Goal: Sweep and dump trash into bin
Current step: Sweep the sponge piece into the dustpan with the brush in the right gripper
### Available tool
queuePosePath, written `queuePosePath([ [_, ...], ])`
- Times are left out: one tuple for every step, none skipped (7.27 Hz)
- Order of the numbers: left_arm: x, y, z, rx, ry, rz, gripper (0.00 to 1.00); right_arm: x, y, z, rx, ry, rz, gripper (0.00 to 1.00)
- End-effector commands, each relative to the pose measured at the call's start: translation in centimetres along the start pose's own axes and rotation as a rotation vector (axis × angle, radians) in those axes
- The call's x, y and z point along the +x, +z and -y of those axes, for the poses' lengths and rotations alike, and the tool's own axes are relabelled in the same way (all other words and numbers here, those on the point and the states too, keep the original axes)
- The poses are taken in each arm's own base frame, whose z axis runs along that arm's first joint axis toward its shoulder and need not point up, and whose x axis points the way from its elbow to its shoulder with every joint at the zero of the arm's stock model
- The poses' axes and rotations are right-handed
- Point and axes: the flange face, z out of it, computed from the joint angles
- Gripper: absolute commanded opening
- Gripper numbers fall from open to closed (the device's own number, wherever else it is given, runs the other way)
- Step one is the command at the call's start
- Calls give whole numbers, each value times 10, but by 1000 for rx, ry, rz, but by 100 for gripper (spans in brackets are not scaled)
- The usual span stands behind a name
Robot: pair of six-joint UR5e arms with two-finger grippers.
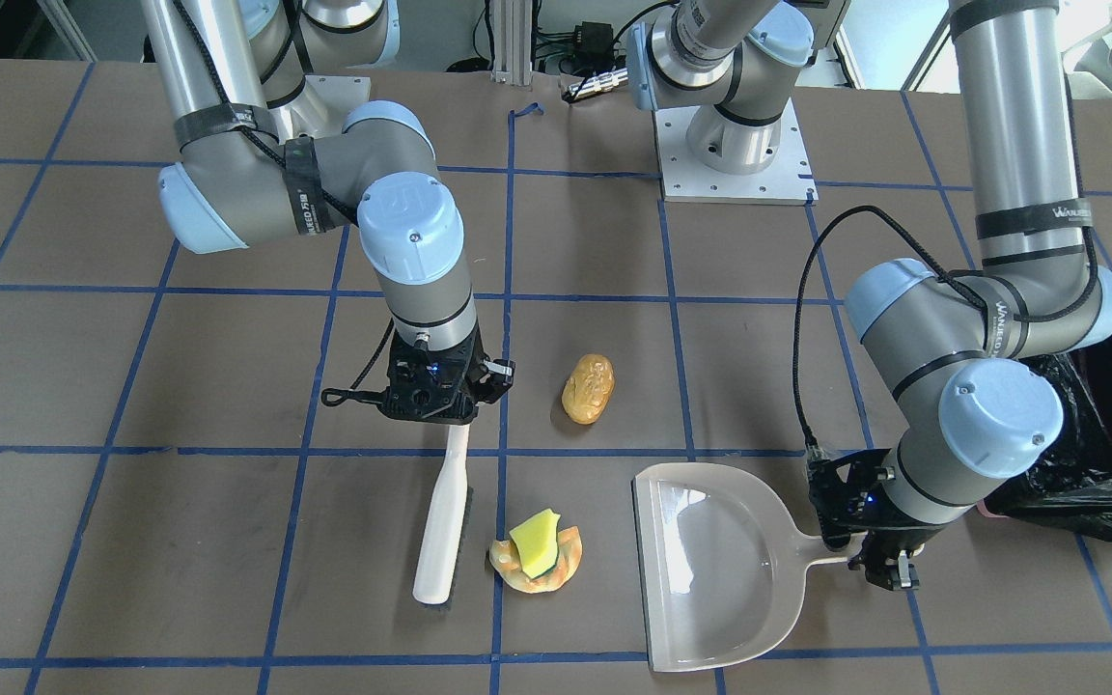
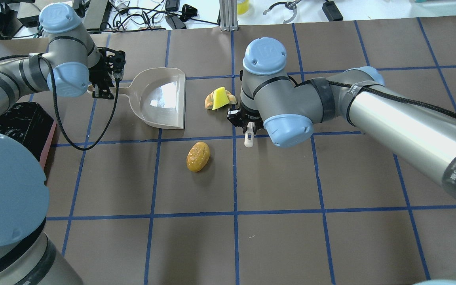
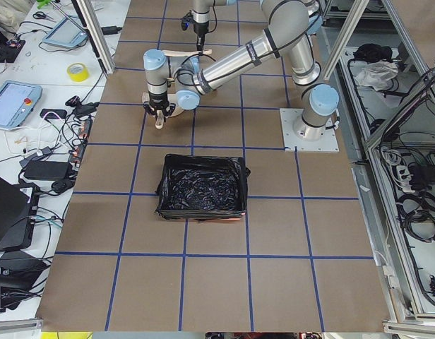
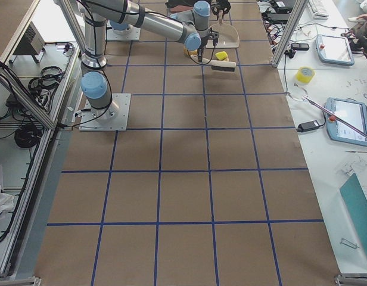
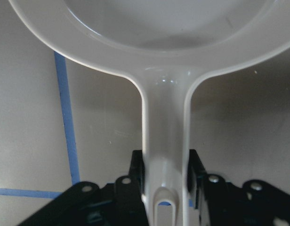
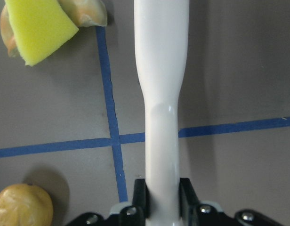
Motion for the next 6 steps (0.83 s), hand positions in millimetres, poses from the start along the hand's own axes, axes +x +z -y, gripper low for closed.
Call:
queuePosePath([
  [0, 0, 0, 0, 0, 0, 0, -16, 6, 3, 6, 23, 8, 0],
  [0, 0, 0, 0, 0, 0, 0, -35, 8, 4, 11, 24, 16, 0],
  [0, 0, 0, 0, 0, 0, 0, -56, 20, 0, -14, 44, 47, 0],
  [0, 1, 0, 1, 0, -3, 0, -76, 21, -1, -10, 62, 56, 0],
  [0, 0, 0, 0, 0, -2, 0, -91, 17, 4, -28, 105, 115, 0],
  [0, 0, 0, 0, 0, 0, 0, -104, 11, 8, -24, 122, 141, 0],
])
